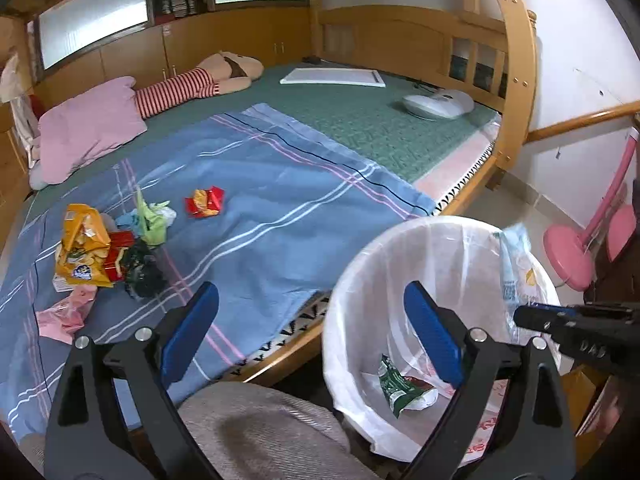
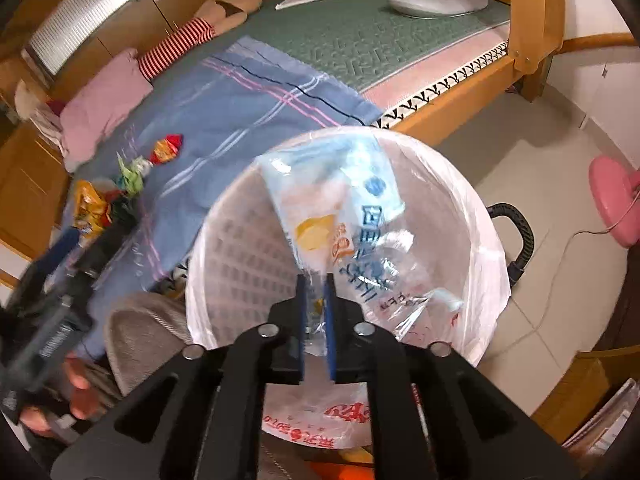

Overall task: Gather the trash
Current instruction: 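Lower the clear bag into the wastebasket and open the right gripper, then grasp the red wrapper on the sheet with the right gripper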

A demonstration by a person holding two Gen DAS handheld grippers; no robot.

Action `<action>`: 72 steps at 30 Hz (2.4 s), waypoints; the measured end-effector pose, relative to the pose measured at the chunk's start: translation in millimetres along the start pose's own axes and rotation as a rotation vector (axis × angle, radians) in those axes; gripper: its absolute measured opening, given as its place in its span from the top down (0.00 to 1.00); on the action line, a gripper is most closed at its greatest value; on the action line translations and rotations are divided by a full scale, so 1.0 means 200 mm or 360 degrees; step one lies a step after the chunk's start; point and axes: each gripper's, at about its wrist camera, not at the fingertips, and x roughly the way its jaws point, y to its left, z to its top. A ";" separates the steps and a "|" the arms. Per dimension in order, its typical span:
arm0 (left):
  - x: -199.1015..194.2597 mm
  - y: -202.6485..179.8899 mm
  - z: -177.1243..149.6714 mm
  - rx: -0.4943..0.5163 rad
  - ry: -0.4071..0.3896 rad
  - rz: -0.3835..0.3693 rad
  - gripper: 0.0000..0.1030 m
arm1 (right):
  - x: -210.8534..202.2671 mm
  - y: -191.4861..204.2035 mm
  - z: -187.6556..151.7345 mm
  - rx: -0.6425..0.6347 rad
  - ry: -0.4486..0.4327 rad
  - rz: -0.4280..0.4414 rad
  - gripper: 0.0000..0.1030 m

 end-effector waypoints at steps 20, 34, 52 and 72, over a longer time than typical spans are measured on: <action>-0.11 0.62 -0.13 -0.0332 0.0018 0.0231 0.06 | 0.25 0.59 0.32 -0.0278 0.0032 0.0259 0.51; -0.19 1.45 -0.43 -0.0829 0.0153 0.0650 0.06 | 1.16 1.41 0.91 -0.0546 0.0217 0.0120 0.35; -0.20 1.66 -0.50 -0.0931 0.0155 0.0715 0.06 | 1.43 1.46 1.01 -0.0447 0.0390 -0.0020 0.79; 0.37 1.64 -0.29 -0.0470 0.0103 0.0390 0.03 | 1.02 1.19 0.67 -0.0419 0.0382 0.0253 0.81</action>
